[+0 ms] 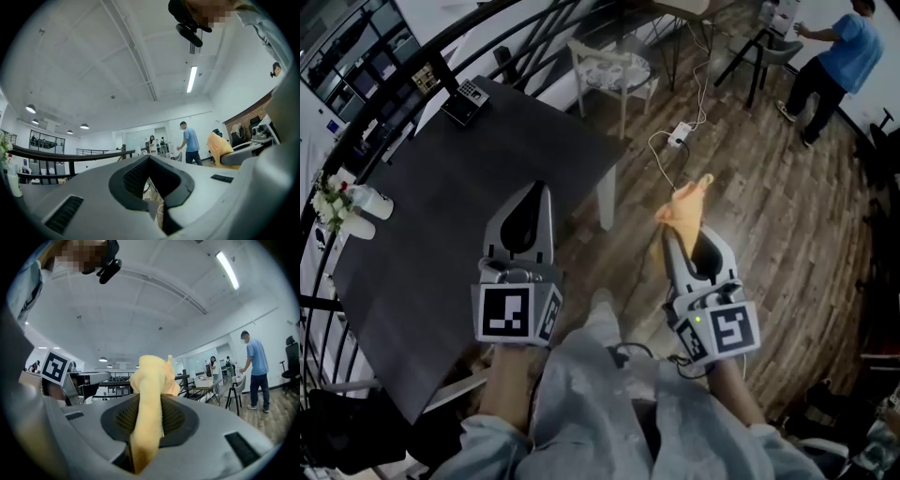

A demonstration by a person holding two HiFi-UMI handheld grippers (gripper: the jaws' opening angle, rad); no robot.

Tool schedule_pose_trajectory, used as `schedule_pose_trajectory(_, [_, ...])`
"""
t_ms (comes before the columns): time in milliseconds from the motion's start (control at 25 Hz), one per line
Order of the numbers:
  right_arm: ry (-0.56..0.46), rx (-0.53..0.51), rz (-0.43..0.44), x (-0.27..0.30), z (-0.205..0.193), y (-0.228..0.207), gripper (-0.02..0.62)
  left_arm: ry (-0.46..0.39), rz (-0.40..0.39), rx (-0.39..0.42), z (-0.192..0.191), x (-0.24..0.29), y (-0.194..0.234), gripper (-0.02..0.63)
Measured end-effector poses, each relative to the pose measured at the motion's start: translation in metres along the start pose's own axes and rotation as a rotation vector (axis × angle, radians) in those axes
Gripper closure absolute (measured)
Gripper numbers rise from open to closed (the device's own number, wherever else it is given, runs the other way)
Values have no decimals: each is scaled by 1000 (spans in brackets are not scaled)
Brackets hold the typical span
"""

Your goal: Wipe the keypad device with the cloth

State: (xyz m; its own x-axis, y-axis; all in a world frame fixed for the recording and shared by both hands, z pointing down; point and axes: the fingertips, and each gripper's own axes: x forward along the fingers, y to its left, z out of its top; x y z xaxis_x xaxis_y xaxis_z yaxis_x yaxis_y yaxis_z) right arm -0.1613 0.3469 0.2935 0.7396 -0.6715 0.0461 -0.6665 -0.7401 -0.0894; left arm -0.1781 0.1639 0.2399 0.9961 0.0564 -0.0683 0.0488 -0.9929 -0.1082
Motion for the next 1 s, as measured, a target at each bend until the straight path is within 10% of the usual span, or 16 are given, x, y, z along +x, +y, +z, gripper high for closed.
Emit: schedule_pose_trajectory(1000, [40, -17, -62, 183, 5, -48, 494, 19, -37, -30, -46, 158, 98, 600])
